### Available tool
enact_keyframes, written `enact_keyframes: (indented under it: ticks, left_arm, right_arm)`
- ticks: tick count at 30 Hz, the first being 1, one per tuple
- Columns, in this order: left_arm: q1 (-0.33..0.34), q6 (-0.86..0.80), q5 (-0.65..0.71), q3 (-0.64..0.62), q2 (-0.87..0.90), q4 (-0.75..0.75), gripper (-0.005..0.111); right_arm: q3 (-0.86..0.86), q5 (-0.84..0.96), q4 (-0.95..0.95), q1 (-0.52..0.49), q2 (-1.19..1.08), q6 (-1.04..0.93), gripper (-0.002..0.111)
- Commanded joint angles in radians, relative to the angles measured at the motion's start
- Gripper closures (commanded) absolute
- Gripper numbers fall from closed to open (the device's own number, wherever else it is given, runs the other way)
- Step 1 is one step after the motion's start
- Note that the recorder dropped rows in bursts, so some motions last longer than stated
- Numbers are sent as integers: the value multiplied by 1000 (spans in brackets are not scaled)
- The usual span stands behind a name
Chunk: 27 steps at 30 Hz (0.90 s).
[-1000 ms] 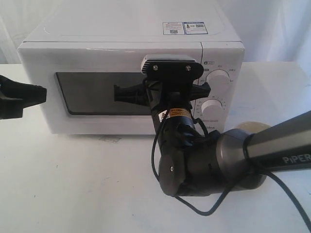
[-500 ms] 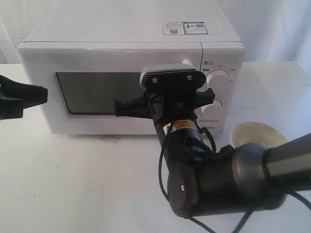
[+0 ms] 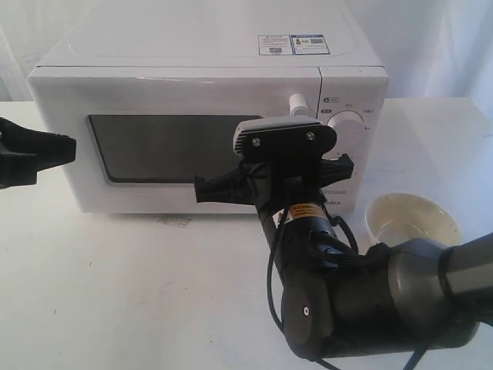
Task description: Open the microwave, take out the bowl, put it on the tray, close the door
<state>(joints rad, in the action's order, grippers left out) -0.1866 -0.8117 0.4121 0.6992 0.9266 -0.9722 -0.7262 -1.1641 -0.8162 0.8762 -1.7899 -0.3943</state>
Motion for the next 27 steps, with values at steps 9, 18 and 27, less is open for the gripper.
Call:
enact_keyframes:
  ticks: [9,18,27]
  left_arm:
    - [-5,4,6,-7,-7,-16,107]
    - [-5,4,3,-7,-7,-16,107]
    - [-5,-33,-4,-7,-12,13,107]
  right_arm:
    - [6,21,-2,0,11,-13,108]
    - [6,21,2,0,11,-13,108]
    - [6,21,2,0,11,-13,108]
